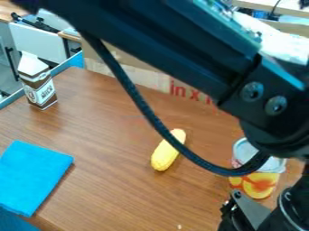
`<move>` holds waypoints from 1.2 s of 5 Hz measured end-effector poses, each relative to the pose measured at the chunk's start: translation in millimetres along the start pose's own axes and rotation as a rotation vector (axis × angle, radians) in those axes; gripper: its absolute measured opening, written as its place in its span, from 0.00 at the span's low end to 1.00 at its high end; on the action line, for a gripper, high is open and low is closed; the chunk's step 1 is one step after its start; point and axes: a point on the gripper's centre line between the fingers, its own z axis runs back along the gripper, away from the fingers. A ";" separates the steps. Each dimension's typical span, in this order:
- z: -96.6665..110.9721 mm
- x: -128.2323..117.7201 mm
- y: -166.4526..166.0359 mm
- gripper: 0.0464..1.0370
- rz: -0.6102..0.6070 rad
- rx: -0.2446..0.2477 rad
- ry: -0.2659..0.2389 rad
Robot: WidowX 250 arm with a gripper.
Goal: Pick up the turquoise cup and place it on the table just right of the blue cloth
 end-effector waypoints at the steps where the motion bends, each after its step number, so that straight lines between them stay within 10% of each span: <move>1: -9.4 -3.5 -0.6 0.96 0.062 0.043 -0.032; 4: -25.2 -3.7 -6.6 0.91 0.091 -0.029 -0.134; 6: -23.2 -1.3 -10.9 0.33 0.094 -0.078 -0.180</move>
